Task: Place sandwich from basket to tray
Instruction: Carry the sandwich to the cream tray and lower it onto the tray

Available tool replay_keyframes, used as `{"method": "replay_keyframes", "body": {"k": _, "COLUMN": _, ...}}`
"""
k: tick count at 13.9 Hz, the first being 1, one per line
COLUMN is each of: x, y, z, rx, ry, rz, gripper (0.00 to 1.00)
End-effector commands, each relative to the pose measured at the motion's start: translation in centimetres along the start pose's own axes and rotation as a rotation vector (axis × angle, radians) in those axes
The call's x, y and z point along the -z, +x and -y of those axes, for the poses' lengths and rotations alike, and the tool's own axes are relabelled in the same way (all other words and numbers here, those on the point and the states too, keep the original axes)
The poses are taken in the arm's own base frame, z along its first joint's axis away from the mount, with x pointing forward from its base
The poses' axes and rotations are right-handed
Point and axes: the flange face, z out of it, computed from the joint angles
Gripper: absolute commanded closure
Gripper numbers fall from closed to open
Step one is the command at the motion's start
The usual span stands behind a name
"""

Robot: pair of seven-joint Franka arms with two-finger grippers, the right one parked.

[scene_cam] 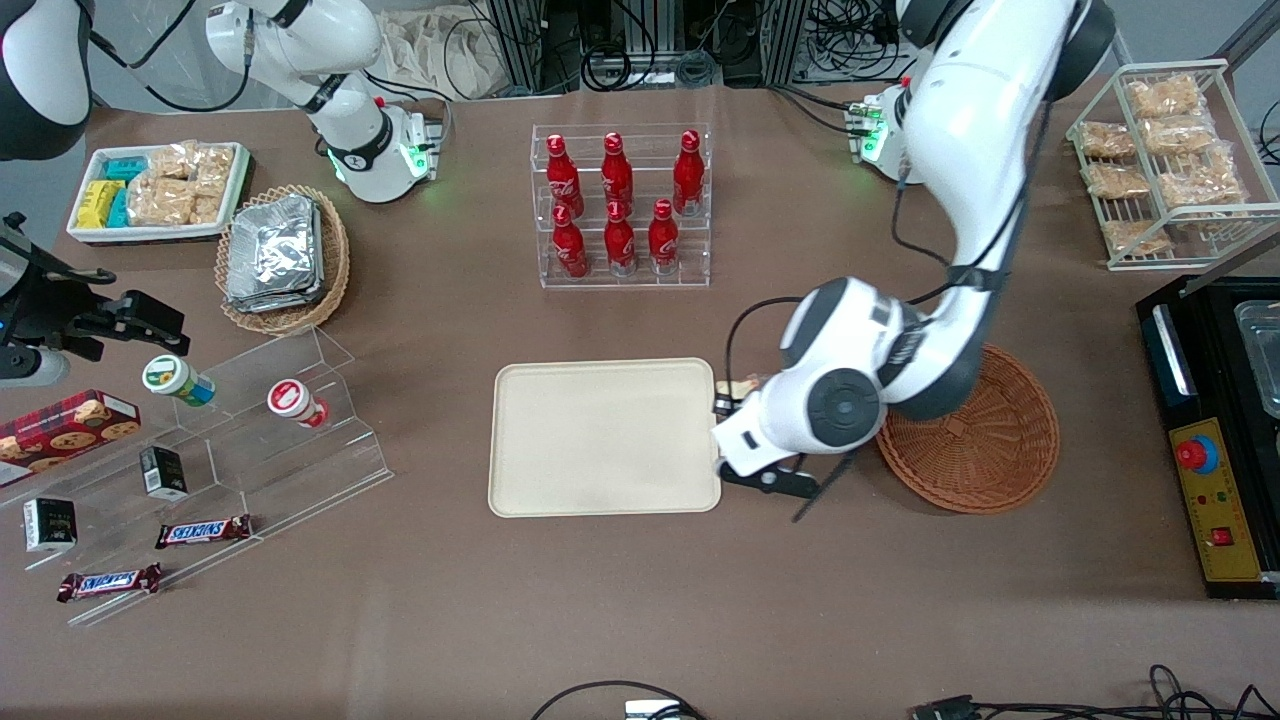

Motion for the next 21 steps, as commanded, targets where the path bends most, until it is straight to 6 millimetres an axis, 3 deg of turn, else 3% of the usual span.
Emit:
{"method": "replay_keyframes", "body": {"k": 1, "x": -4.6, "y": 1.8, "z": -1.1, "rx": -0.005, "ry": 0.002, "rz": -0.004, "gripper": 0.92}}
{"method": "replay_keyframes", "body": {"k": 4, "x": -8.4, "y": 2.7, "z": -1.4, "rx": -0.006, "ry": -0.003, "rz": -0.017, "gripper": 0.85}}
{"method": "replay_keyframes", "body": {"k": 8, "x": -9.7, "y": 2.9, "z": -1.7, "rx": -0.007, "ry": -0.005, "rz": -0.024, "gripper": 0.83}}
{"method": "replay_keyframes", "body": {"k": 9, "x": -9.6, "y": 3.0, "z": -1.6, "rx": -0.006, "ry": -0.004, "rz": -0.025, "gripper": 0.72}}
{"method": "replay_keyframes", "body": {"k": 10, "x": -9.6, "y": 3.0, "z": -1.5, "rx": -0.006, "ry": -0.004, "rz": -0.025, "gripper": 0.25}}
{"method": "replay_keyframes", "body": {"k": 11, "x": -9.7, "y": 2.9, "z": -1.4, "rx": -0.017, "ry": 0.001, "rz": -0.024, "gripper": 0.0}}
{"method": "replay_keyframes", "body": {"k": 12, "x": -9.4, "y": 3.0, "z": -1.4, "rx": -0.018, "ry": -0.001, "rz": -0.03, "gripper": 0.0}}
{"method": "replay_keyframes", "body": {"k": 15, "x": -7.5, "y": 3.2, "z": -0.9, "rx": -0.001, "ry": -0.011, "rz": -0.051, "gripper": 0.0}}
{"method": "replay_keyframes", "body": {"k": 17, "x": -4.6, "y": 3.2, "z": -0.3, "rx": 0.011, "ry": -0.027, "rz": -0.08, "gripper": 0.0}}
{"method": "replay_keyframes", "body": {"k": 19, "x": -0.5, "y": 3.2, "z": 1.4, "rx": 0.044, "ry": -0.064, "rz": -0.119, "gripper": 0.0}}
{"method": "replay_keyframes", "body": {"k": 21, "x": 5.2, "y": 2.1, "z": 3.9, "rx": 0.08, "ry": -0.087, "rz": -0.13, "gripper": 0.0}}
